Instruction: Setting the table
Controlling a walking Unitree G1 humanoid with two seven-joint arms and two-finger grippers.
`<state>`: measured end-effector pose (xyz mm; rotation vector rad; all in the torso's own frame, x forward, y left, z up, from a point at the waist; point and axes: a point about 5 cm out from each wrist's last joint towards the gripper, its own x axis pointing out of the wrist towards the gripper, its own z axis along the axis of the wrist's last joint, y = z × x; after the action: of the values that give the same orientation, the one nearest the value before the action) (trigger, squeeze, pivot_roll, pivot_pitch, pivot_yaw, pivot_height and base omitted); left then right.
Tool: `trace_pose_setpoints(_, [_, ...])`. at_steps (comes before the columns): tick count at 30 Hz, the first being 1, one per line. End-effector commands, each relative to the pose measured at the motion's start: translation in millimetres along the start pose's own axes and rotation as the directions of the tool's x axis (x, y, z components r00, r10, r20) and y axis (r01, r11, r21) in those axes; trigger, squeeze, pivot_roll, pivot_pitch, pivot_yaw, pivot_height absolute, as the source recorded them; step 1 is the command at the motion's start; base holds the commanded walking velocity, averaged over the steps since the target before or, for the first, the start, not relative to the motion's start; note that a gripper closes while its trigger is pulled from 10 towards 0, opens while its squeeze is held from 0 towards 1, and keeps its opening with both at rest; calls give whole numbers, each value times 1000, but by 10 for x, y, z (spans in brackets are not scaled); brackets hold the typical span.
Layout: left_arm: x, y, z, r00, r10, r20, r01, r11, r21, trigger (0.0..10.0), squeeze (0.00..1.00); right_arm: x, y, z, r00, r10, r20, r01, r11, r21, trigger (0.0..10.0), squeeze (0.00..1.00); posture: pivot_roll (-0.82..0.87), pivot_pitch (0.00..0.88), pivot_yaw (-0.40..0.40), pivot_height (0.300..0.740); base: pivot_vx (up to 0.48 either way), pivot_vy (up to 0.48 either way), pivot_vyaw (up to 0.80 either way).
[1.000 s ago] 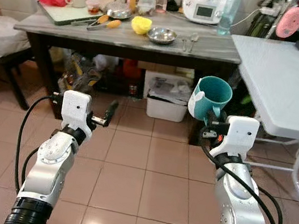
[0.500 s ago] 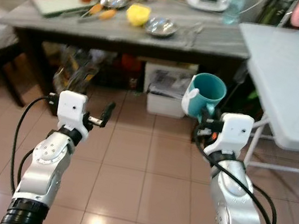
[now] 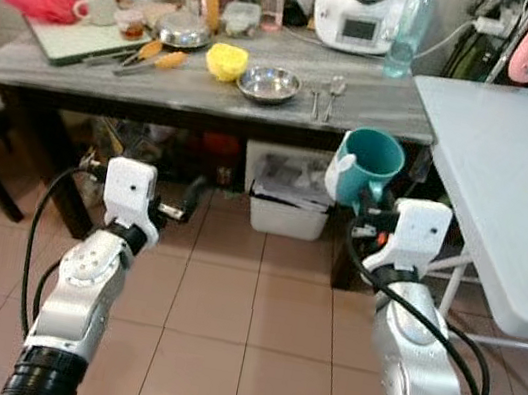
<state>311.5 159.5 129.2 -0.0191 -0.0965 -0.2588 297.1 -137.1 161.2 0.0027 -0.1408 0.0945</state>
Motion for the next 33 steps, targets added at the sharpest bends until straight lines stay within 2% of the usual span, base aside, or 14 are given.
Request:
trace_pose_setpoints(1, [27,-41,36,1000,-19,10,19,1000,5,10000,0,9,-51,49,1000,-16,22,16,1000,-6,10000,0,-1,13,53,740,480,0,0])
trace_pose_setpoints(33, [48,-60,40,1000,-22,15,22,1000,3,10000,0,11,-49,59,1000,-8,29,9,1000,-30,10000,0,-5,6,53,740,480,0,31])
